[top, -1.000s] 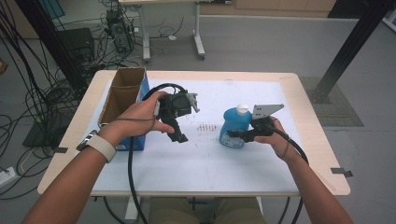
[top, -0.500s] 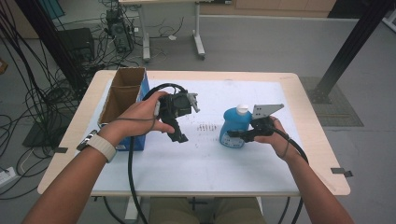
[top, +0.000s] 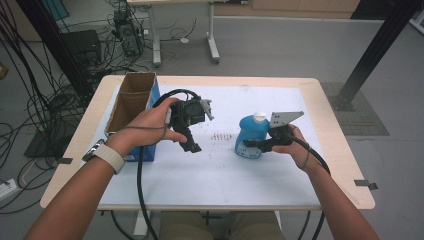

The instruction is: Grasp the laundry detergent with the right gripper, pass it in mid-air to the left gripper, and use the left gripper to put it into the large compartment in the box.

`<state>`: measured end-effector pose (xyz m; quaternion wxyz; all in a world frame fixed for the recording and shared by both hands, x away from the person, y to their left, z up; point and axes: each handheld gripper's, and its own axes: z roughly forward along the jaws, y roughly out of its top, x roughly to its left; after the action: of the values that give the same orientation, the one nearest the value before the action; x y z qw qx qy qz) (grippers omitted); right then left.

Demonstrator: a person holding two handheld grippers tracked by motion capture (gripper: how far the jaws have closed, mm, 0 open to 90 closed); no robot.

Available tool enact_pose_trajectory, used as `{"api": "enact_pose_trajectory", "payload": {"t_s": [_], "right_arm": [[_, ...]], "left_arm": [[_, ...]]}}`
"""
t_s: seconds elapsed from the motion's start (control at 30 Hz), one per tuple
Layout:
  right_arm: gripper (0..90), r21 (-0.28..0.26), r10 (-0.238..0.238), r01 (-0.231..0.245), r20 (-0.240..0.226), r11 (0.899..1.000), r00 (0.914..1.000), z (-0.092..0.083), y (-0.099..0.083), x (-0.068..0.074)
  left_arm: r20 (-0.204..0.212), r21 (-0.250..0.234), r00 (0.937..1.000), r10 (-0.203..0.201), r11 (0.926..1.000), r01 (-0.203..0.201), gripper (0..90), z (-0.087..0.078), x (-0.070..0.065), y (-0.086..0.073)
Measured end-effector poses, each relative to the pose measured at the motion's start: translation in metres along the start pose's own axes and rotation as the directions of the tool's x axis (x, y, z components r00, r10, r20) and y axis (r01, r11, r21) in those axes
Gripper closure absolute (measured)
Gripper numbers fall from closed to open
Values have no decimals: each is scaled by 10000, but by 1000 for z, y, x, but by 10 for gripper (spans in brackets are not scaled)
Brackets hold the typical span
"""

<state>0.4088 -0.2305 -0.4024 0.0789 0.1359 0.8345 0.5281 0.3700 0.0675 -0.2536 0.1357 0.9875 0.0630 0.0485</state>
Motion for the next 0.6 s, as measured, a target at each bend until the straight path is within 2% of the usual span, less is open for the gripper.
{"api": "enact_pose_trajectory", "payload": {"t_s": [0.6], "right_arm": [[432, 25, -1, 1, -18, 10000, 10000, 0, 0, 0]], "left_arm": [[-7, -5, 10000, 12, 10000, -12, 108, 0, 0, 0]]}}
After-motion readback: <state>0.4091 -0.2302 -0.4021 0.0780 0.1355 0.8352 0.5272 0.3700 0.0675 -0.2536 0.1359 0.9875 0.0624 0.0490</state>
